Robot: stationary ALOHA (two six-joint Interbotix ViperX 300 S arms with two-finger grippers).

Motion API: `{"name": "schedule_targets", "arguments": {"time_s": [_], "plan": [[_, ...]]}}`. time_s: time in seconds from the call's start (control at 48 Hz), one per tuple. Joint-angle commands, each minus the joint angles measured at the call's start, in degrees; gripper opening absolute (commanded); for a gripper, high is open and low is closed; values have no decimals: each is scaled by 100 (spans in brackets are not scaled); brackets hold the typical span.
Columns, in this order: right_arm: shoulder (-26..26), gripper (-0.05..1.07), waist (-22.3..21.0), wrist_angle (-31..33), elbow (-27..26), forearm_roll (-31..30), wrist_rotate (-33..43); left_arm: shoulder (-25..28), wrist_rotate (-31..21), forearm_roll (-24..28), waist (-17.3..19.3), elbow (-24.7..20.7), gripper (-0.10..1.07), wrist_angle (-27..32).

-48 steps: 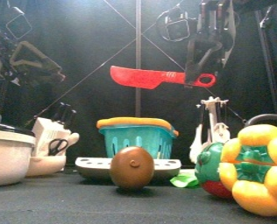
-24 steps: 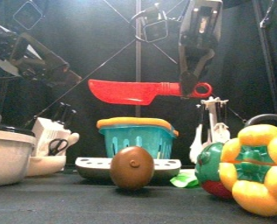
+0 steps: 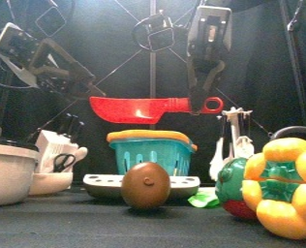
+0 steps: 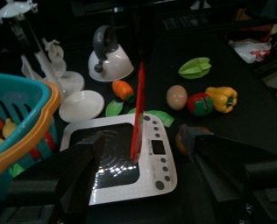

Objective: Grab knife with other hand

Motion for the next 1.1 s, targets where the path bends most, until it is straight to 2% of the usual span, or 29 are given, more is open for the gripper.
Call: {"name": "schedule_targets", "arguments": {"time_s": [0.0, 0.229, 0.562, 0.729, 0.938, 1.083], "plan": [[-97, 12, -9, -18, -167, -53, -9, 70, 18, -114, 18, -176, 100, -26], [-88, 12, 9, -26, -176, -88, -9, 176, 9, -308, 35, -167, 96, -26], [-70, 12, 18, -123, -167, -97, -9, 176, 26, -360, 70, -176, 58, -18], [-70, 12, 18, -255, -123, -255, -9, 185, 26, -299, 70, -158, 45, -18], [-316, 12, 18, -712, 158, -413, 0, 132, 53, -202, 70, -114, 41, -18], [-694, 12, 18, -1564, 659, -466, 9, 70, 44, -88, 70, -44, 41, -18]]}}
